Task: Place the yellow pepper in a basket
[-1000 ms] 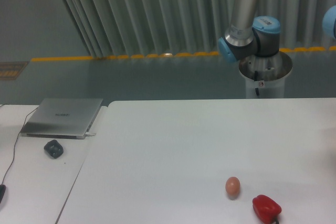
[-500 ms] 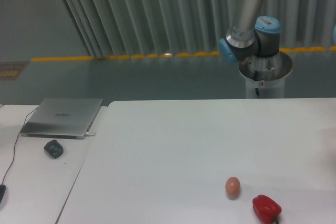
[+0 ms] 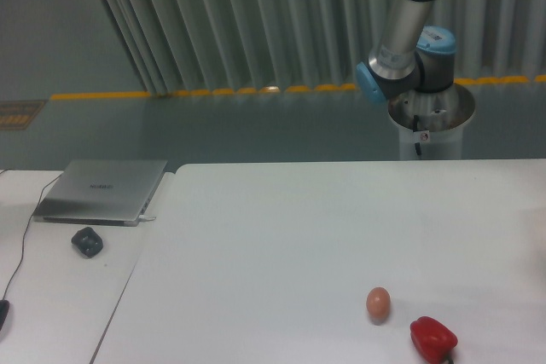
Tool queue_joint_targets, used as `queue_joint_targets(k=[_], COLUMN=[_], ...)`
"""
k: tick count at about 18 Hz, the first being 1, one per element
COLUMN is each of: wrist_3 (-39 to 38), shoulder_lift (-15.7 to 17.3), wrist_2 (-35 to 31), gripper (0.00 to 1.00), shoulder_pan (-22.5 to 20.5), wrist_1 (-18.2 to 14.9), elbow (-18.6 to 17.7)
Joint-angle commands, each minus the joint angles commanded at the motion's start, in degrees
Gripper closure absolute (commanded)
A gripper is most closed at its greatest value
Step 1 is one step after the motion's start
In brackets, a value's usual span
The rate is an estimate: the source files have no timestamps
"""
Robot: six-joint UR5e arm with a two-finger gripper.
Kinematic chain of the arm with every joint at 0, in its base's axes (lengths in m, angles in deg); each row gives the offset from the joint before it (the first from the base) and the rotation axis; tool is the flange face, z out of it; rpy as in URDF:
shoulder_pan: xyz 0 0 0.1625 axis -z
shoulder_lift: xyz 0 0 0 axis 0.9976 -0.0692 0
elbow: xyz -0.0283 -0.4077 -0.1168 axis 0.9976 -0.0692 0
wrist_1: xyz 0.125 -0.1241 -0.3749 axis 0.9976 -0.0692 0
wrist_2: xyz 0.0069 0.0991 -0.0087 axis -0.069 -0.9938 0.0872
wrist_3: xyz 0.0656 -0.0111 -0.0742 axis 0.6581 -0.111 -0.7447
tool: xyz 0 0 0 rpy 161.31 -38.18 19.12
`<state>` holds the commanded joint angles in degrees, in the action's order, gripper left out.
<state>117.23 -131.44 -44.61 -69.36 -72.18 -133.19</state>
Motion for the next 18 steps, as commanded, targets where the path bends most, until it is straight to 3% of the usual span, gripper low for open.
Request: queue_joint_targets(k=[7, 11, 15, 18], wrist_3=[-1.9, -7.1, -14.0, -13.5], shoulder_lift=[0.2, 0.3, 0.5, 1.7], wrist_2=[0.5, 1.3, 9.8, 9.9], gripper=[0.0, 0.0, 0.0, 0.0], shoulder_pan=[0.6, 5.7, 8.8, 10.5], wrist_1=[-0.7, -5.1, -8.9, -11.4], elbow=[-0.1, -0.5, -0.6, -1.2])
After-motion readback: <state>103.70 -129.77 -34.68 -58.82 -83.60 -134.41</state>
